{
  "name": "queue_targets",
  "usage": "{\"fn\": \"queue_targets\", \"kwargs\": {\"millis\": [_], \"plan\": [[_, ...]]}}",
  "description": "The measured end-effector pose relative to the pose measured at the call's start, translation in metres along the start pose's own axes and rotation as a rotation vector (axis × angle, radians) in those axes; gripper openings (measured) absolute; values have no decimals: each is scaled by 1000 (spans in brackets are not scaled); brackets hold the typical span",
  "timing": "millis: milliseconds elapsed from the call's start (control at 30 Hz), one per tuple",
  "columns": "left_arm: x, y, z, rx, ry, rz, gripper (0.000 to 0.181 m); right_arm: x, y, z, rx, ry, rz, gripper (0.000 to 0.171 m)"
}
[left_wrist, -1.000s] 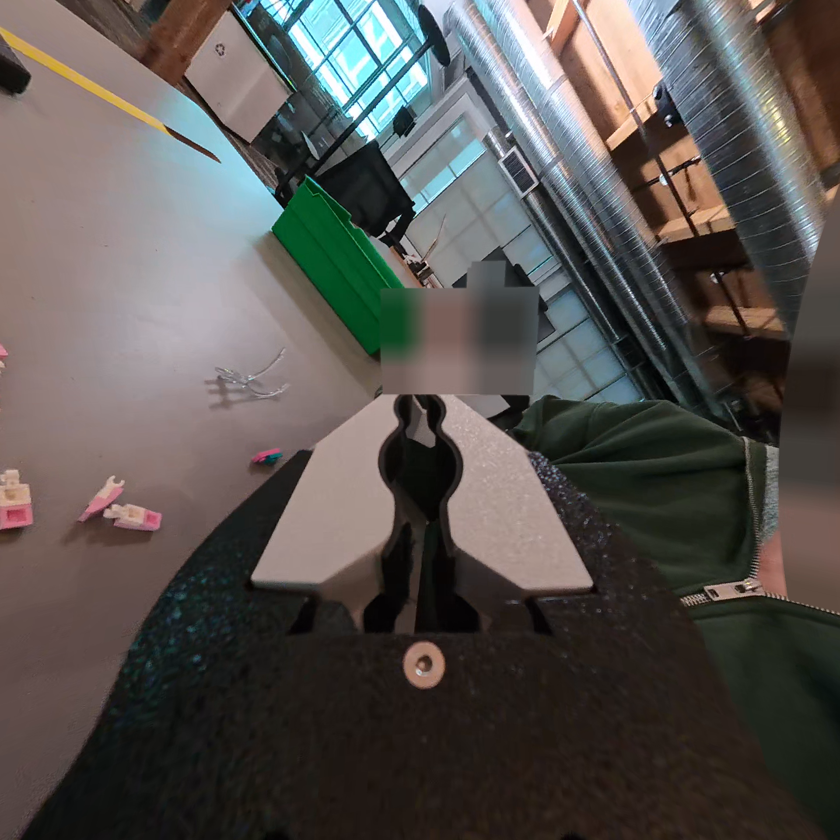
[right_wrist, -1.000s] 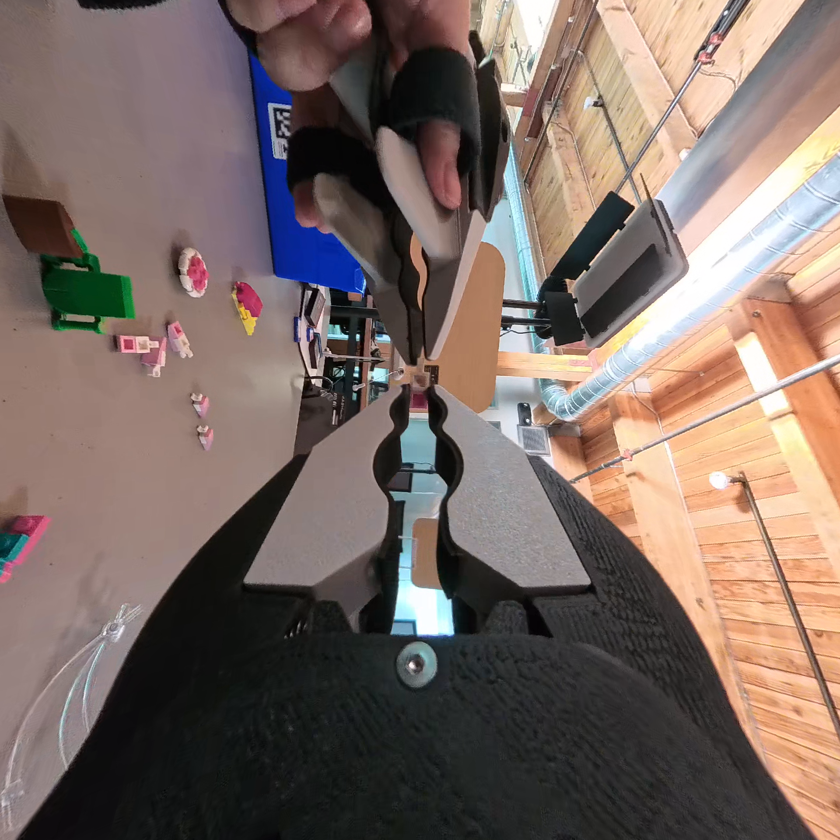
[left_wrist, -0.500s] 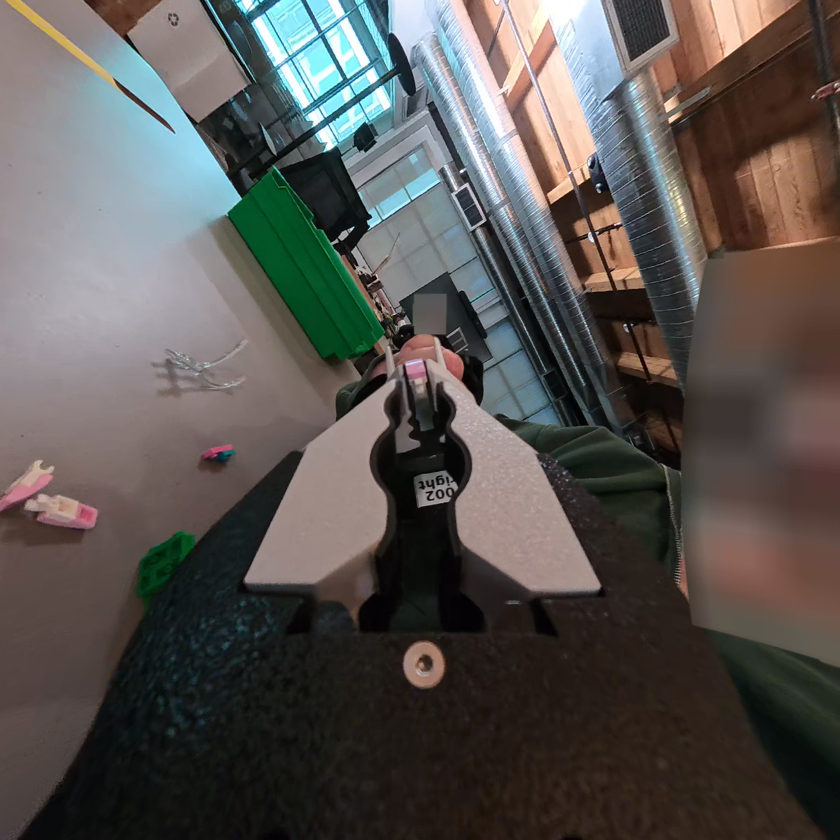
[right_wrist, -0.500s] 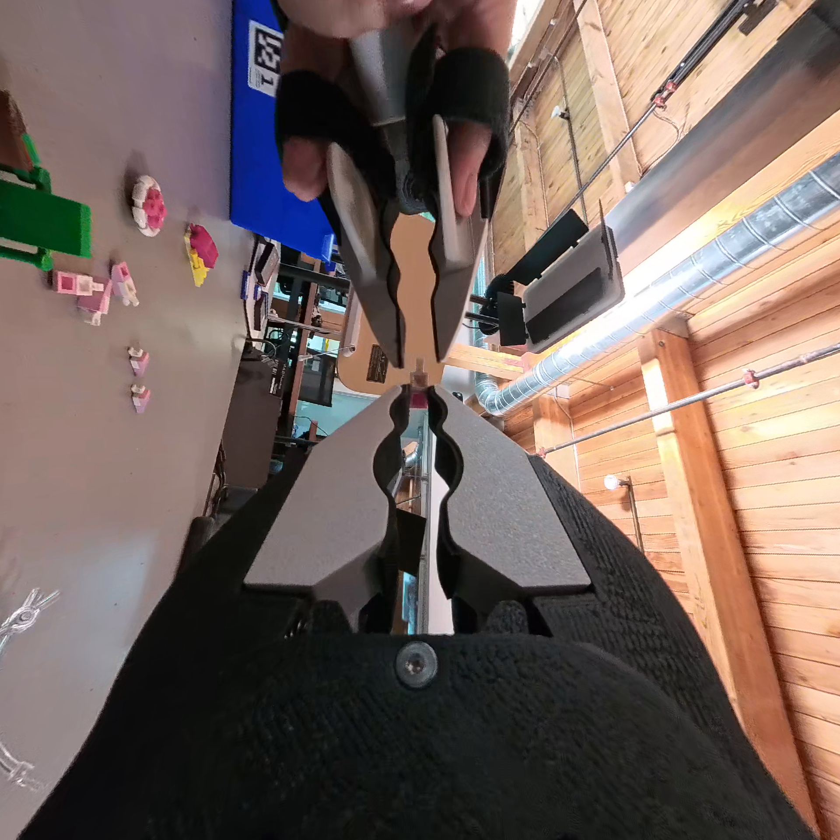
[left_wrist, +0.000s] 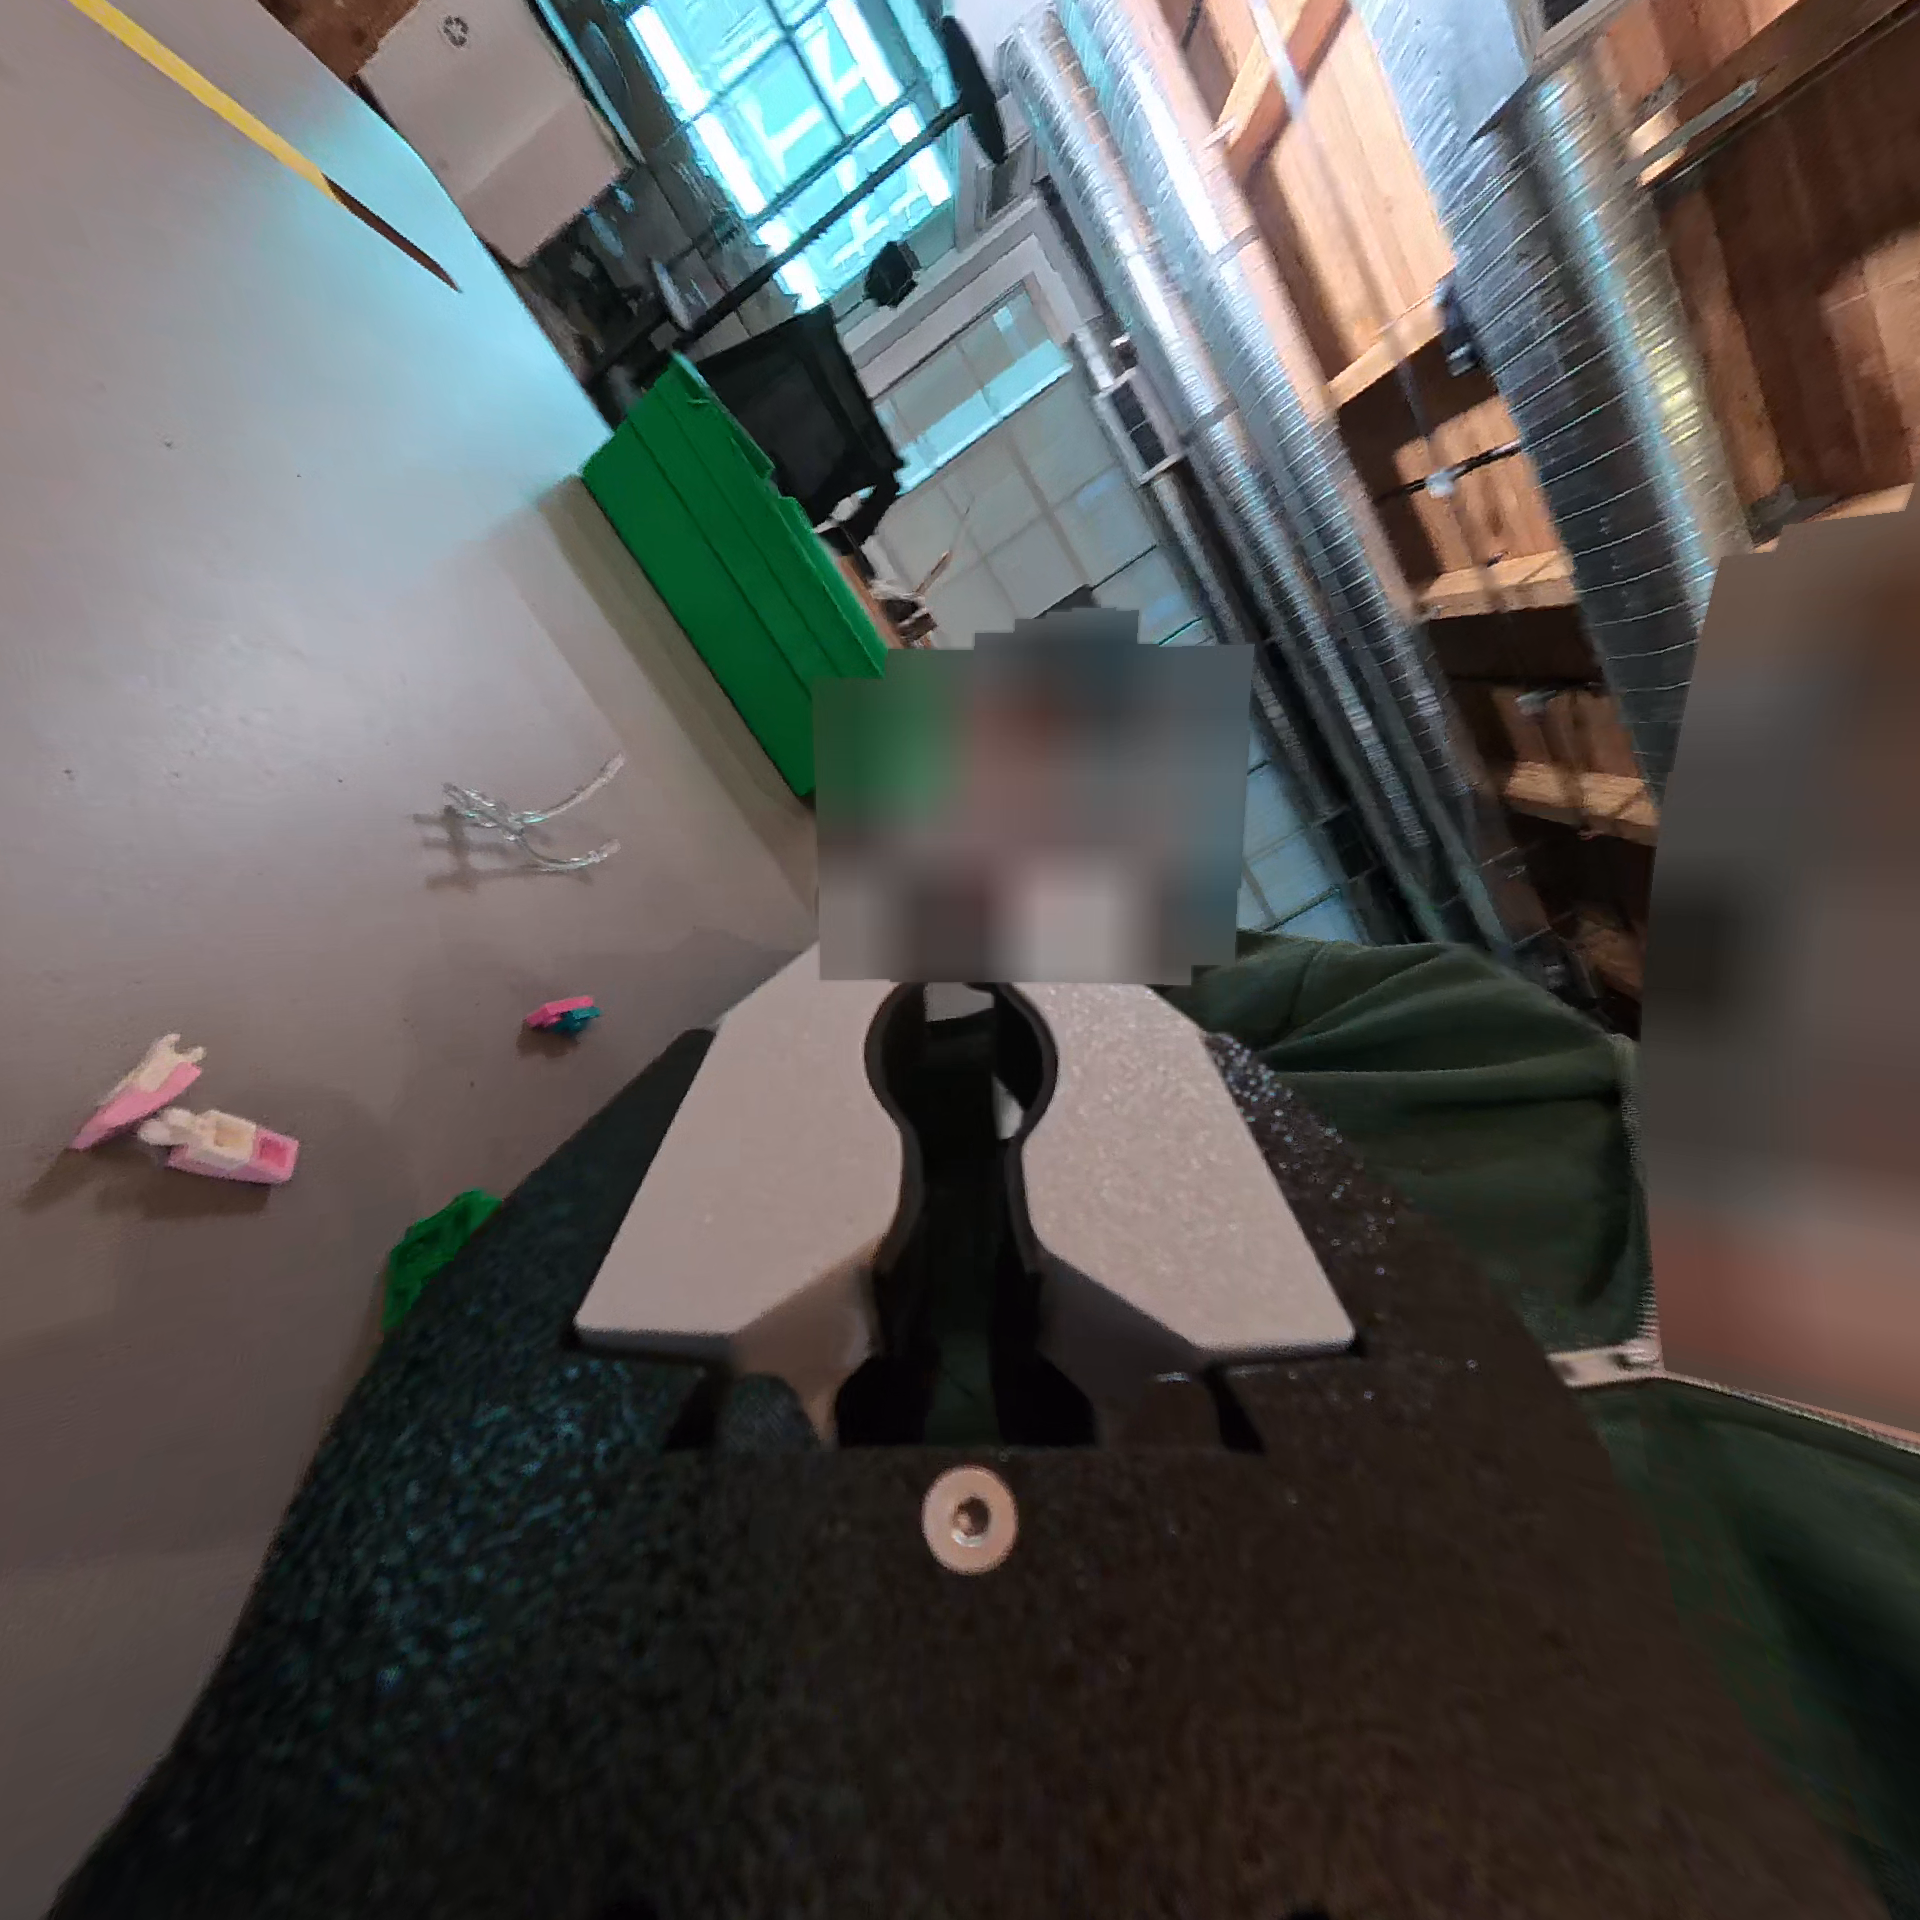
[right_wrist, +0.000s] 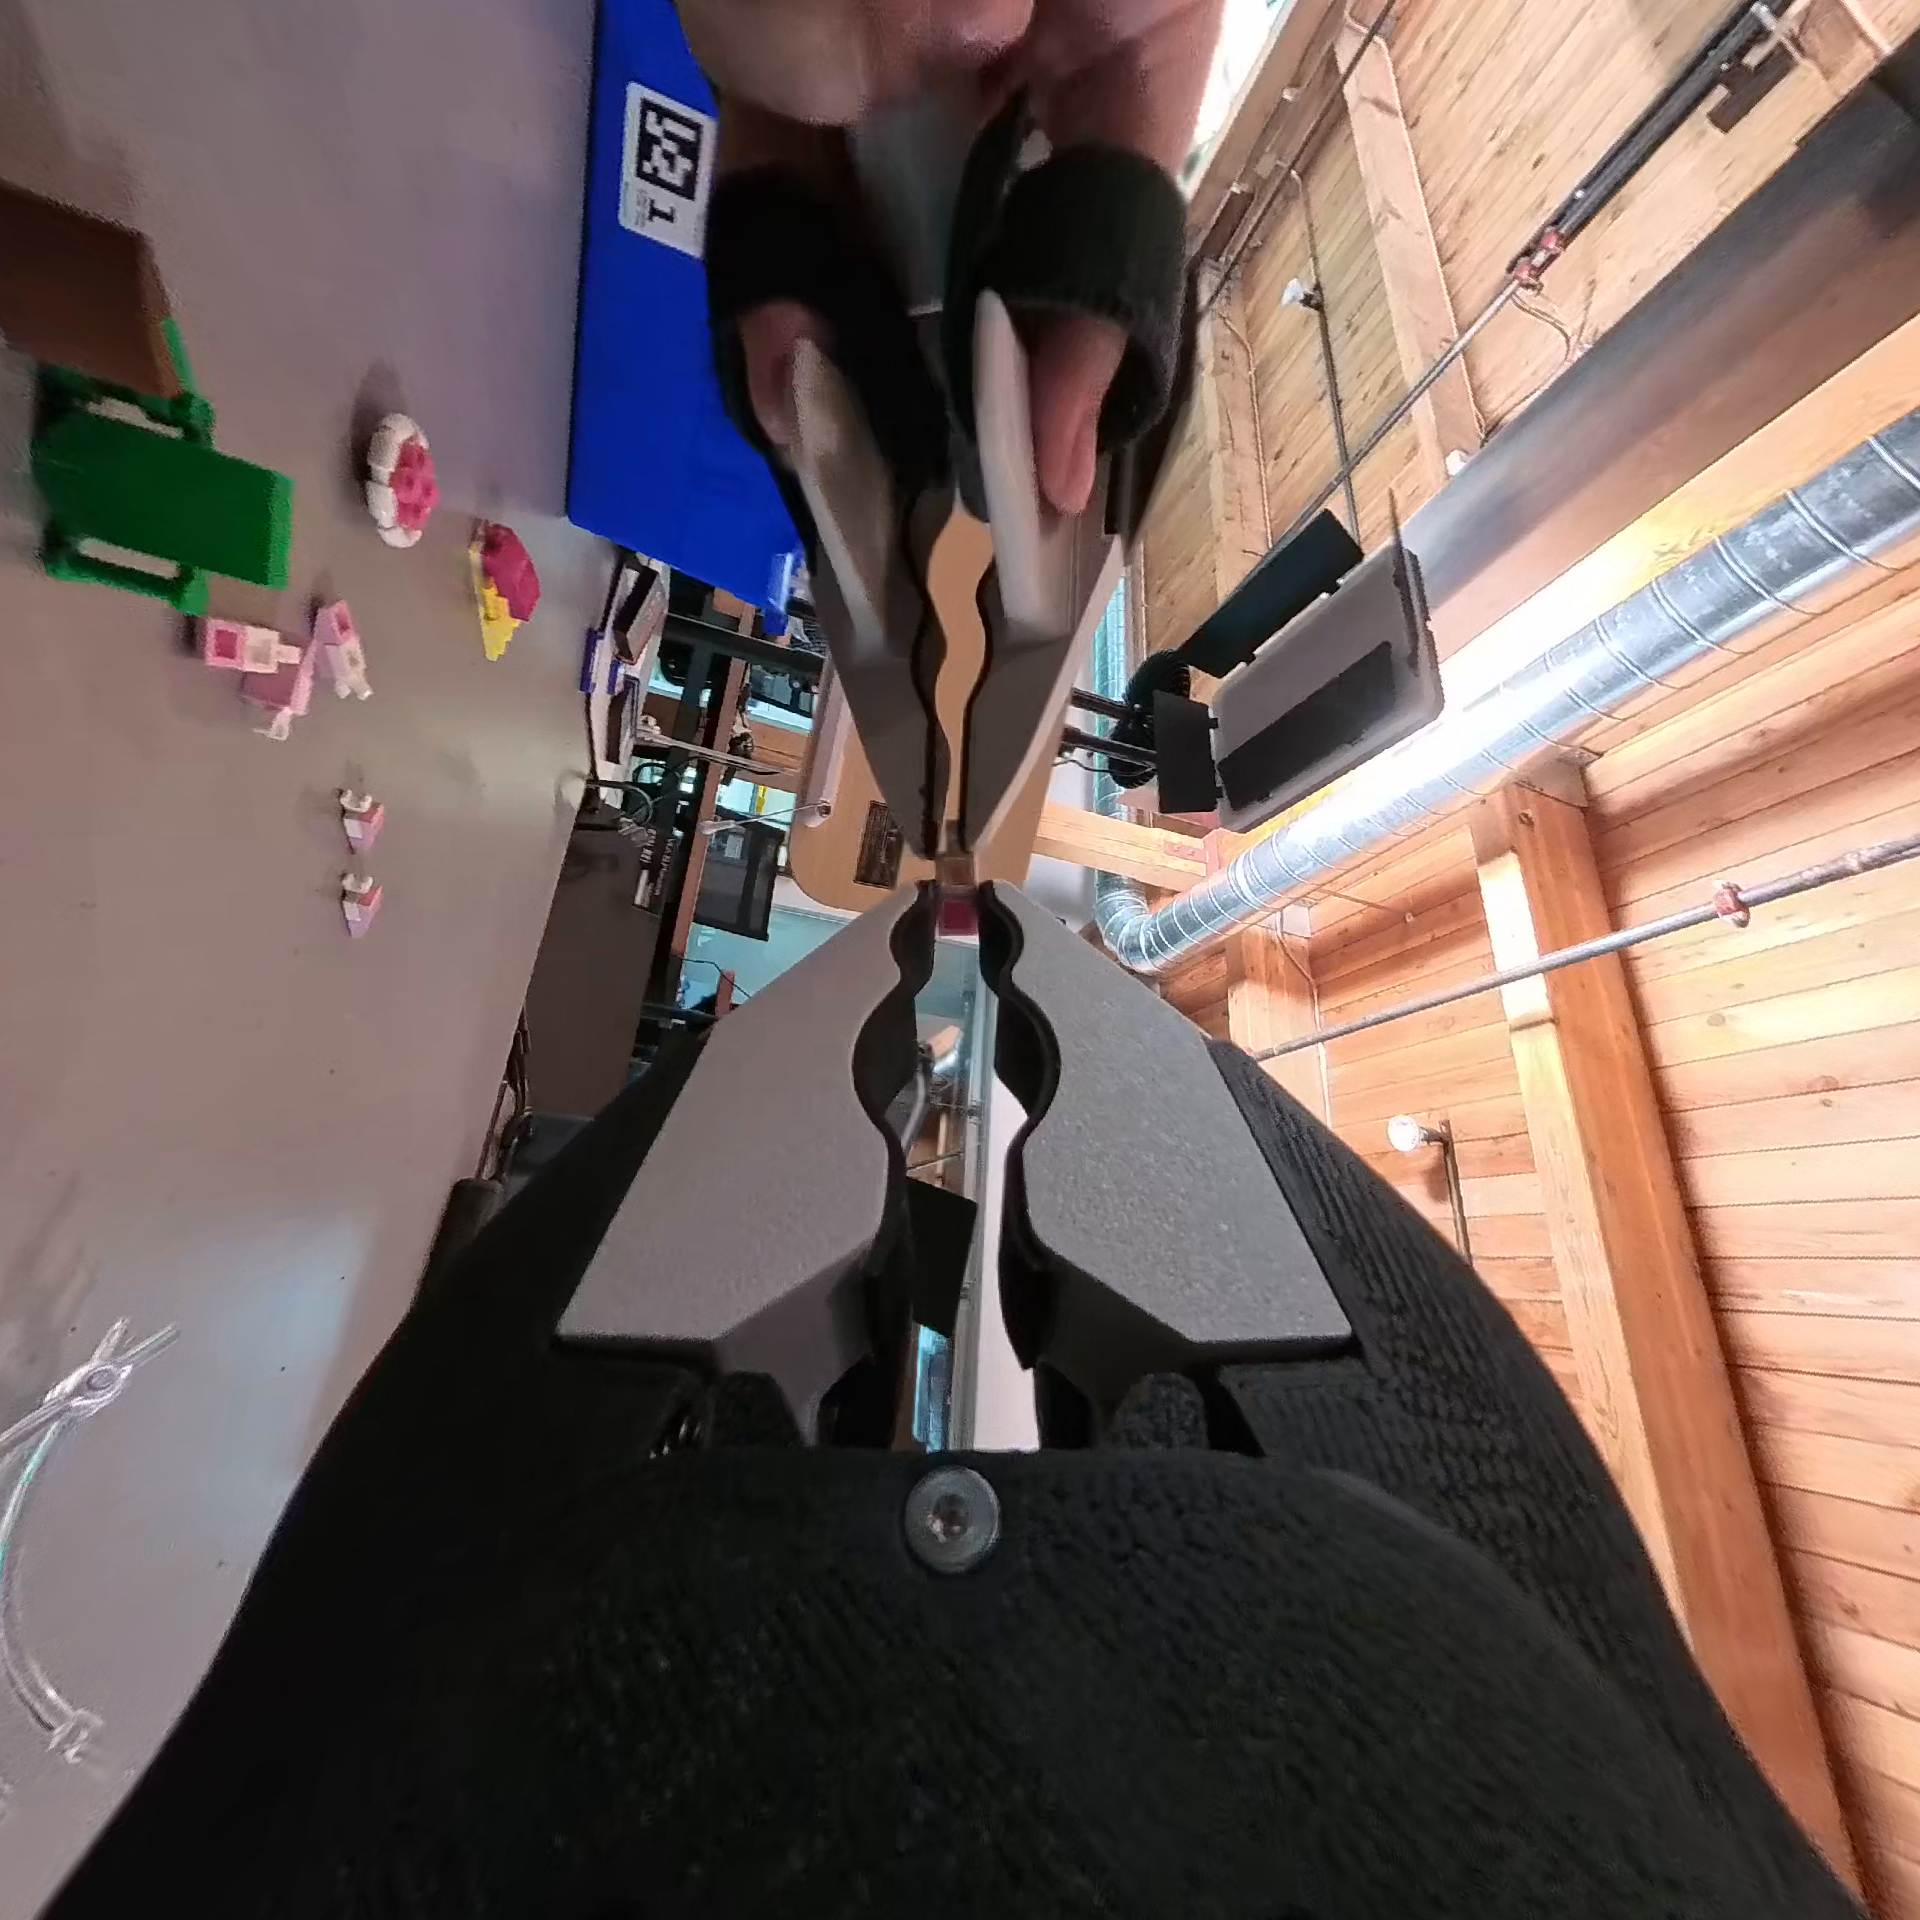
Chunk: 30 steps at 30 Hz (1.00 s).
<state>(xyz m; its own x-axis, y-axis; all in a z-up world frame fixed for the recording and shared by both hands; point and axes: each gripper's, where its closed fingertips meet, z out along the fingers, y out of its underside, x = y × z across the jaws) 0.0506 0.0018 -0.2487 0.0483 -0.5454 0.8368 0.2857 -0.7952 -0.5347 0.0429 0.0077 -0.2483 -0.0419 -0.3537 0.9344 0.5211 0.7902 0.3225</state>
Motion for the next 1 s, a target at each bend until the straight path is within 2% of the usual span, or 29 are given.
{"fn": "queue_targets", "kwargs": {"millis": [33,100,167,300,433,500,567,800,900,1000], "plan": [[-3,2,0,-15,-37,43,1,-1,-1,-1,17,-9,31,6],[-6,4,0,-40,-83,101,0,-3,-1,-1,44,-74,200,9],[-10,5,-1,-67,-132,146,0,-13,9,3,-2,-187,323,23],[-17,8,-3,-102,-188,182,0,-20,5,0,51,-306,374,12],[-24,12,-4,-131,-227,188,0,-26,0,-3,69,-399,356,18],[-26,14,-4,-150,-242,194,0,-29,-5,-4,88,-438,340,15],[-29,17,-3,-175,-262,201,0,-31,-5,-4,83,-465,308,5],[-32,18,-6,-215,-310,244,0,-35,-7,-2,61,-529,257,4],[-41,21,-8,-273,-422,391,0,-43,-8,-2,47,-641,380,2],[-43,19,-10,-298,-515,567,0,-45,-9,-1,95,-769,687,1]]}}
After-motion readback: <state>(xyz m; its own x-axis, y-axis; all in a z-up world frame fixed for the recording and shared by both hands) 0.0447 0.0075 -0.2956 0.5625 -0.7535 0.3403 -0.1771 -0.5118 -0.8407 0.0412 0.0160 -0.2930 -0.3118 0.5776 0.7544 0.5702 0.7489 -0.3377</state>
